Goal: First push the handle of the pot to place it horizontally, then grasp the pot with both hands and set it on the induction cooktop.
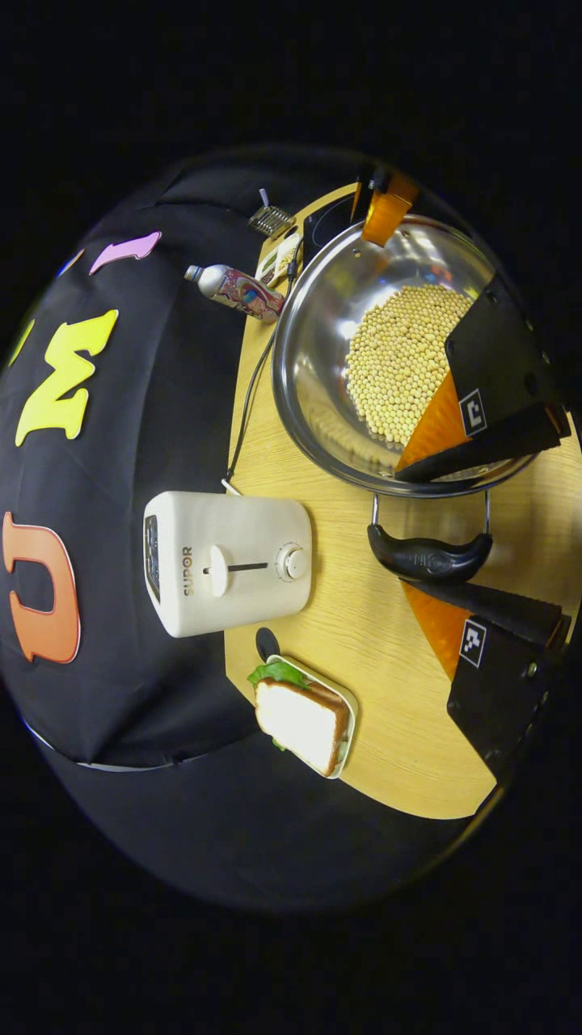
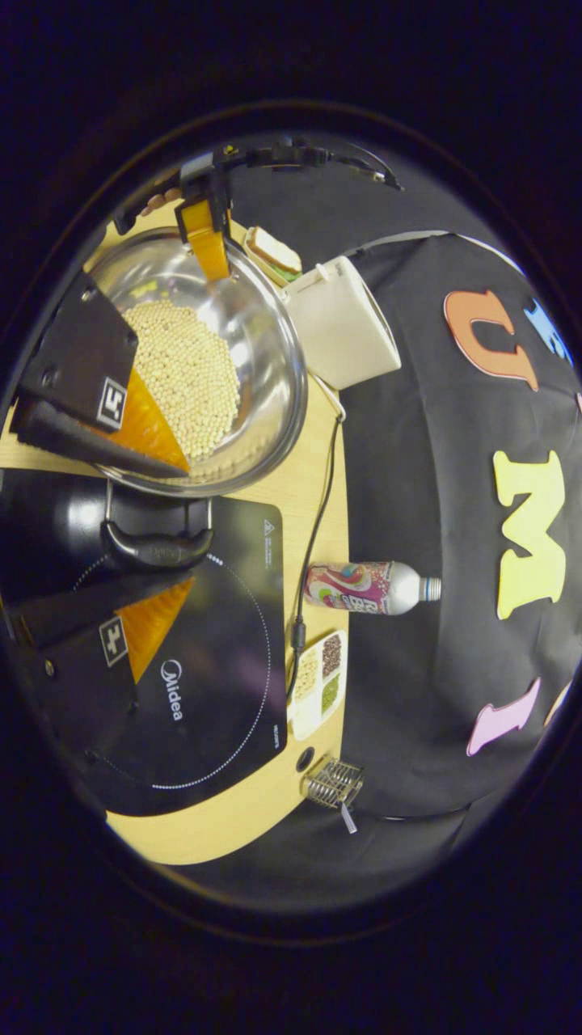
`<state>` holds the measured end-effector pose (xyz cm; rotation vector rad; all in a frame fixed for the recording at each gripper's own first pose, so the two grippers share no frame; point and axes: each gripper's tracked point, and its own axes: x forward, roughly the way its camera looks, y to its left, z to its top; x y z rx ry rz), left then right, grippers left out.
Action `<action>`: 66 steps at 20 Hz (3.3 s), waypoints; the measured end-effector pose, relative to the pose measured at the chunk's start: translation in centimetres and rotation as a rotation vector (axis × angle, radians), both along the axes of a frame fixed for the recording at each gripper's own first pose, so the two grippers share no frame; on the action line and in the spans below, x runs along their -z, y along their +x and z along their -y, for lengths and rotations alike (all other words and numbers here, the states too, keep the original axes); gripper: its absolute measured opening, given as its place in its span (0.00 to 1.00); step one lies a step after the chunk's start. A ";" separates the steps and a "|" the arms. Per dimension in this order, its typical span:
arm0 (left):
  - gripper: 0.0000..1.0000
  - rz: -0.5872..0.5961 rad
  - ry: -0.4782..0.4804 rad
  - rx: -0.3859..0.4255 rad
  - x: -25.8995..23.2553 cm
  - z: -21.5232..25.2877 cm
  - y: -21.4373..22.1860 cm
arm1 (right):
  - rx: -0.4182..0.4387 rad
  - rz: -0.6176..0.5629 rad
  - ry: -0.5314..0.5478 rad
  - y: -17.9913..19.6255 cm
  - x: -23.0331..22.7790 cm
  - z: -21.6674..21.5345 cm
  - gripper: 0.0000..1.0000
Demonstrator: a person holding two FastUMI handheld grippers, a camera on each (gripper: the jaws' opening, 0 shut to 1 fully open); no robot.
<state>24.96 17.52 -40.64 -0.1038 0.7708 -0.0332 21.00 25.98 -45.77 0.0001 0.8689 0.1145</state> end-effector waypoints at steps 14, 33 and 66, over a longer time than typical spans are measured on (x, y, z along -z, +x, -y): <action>0.63 0.028 0.057 -0.056 -7.9 -1.0 -4.3 | -0.092 0.033 0.032 -2.0 -7.5 -0.6 0.58; 0.63 0.115 0.066 0.005 -21.8 13.4 -5.8 | -0.090 0.152 0.016 -1.2 -23.3 14.9 0.57; 0.72 0.004 0.055 0.104 -8.8 24.2 1.2 | 0.010 0.018 -0.049 3.5 -9.6 25.7 0.58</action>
